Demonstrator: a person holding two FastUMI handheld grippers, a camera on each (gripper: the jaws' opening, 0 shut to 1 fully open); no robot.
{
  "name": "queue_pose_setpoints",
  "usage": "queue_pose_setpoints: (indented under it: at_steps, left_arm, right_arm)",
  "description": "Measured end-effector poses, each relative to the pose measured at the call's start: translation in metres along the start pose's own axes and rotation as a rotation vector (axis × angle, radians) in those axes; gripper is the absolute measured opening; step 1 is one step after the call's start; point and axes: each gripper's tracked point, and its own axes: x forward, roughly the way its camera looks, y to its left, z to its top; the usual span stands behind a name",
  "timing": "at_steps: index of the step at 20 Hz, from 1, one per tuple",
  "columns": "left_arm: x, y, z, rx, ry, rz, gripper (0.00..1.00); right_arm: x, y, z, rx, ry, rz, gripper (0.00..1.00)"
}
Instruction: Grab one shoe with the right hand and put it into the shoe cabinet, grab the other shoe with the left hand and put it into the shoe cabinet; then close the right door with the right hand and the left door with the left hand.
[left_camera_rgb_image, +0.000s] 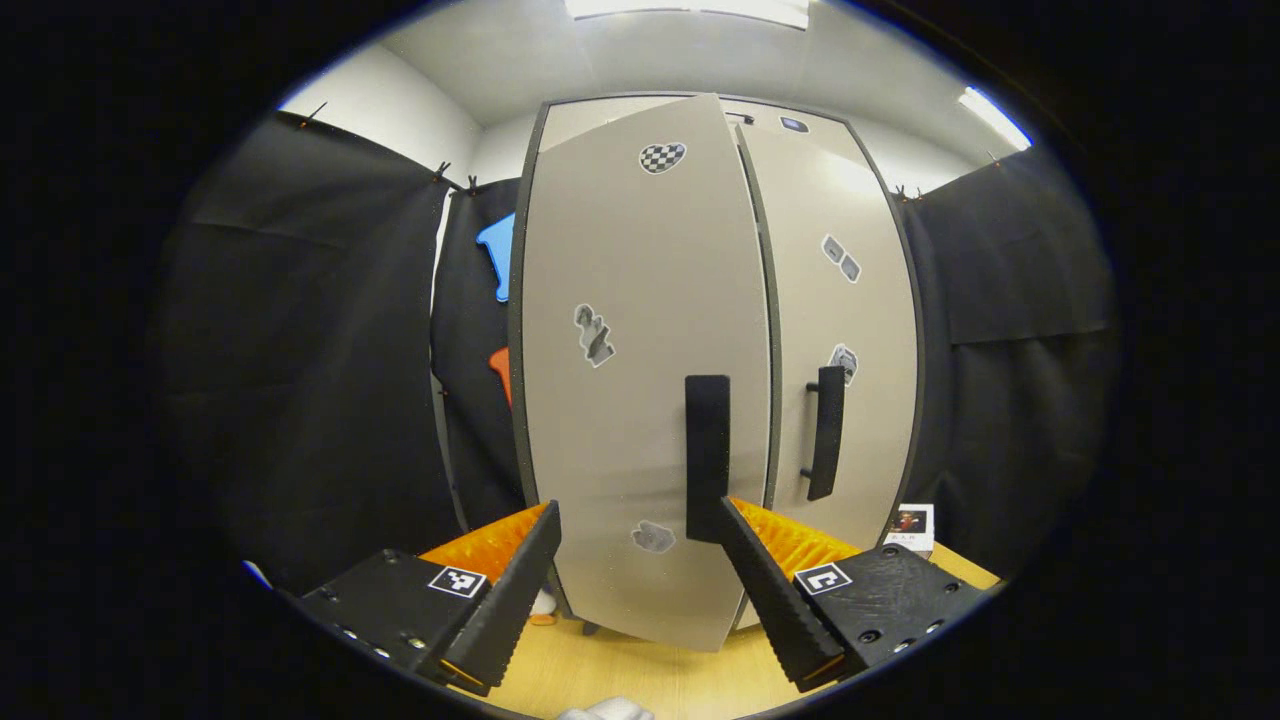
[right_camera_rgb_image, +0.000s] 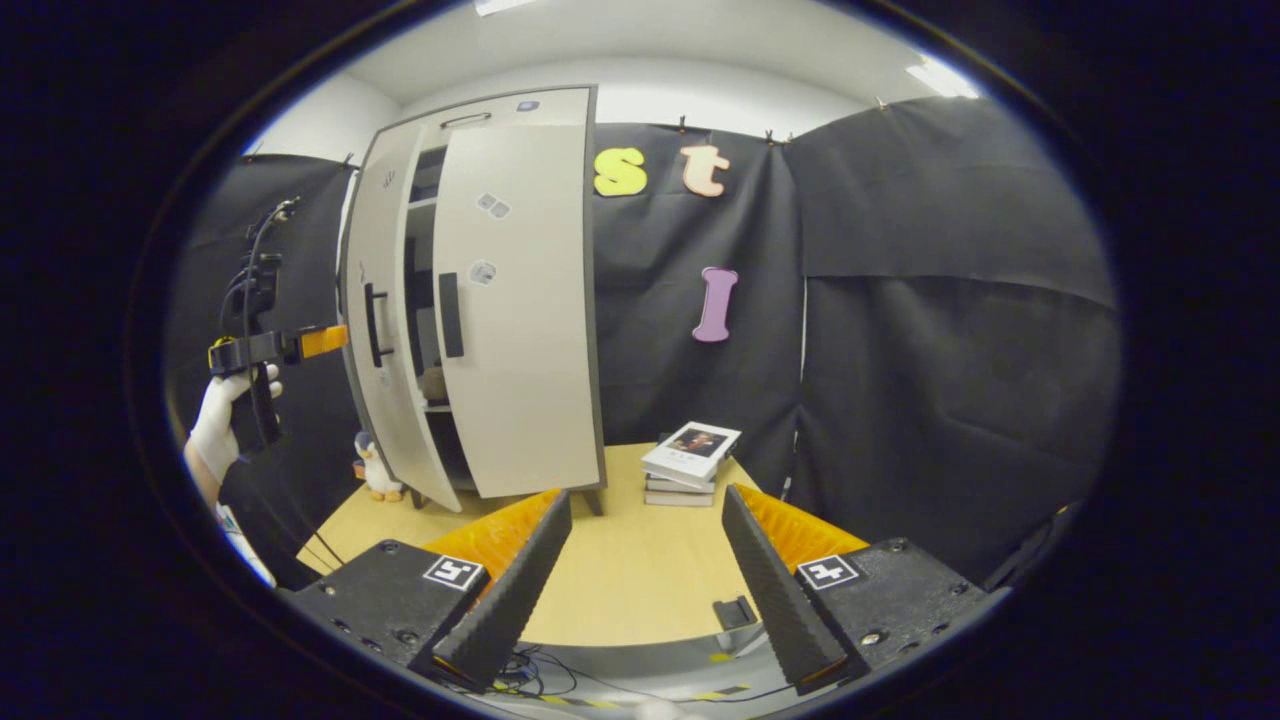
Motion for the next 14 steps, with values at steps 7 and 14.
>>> queue_pose_setpoints:
  at_steps: [7, 14]
  left_arm:
    - [-0.074, -0.006, -0.013, -0.034, 0.049, 0.006, 0.96]
    - [-0.15, -0.012, -0.018, 0.001, 0.04, 0.023, 0.96]
  right_arm:
    - [0.013, 0.013, 0.017, -0.018, -0.023, 0.058, 1.0]
    - [0.023, 0.028, 0.037, 0.002, -0.06, 0.078, 0.99]
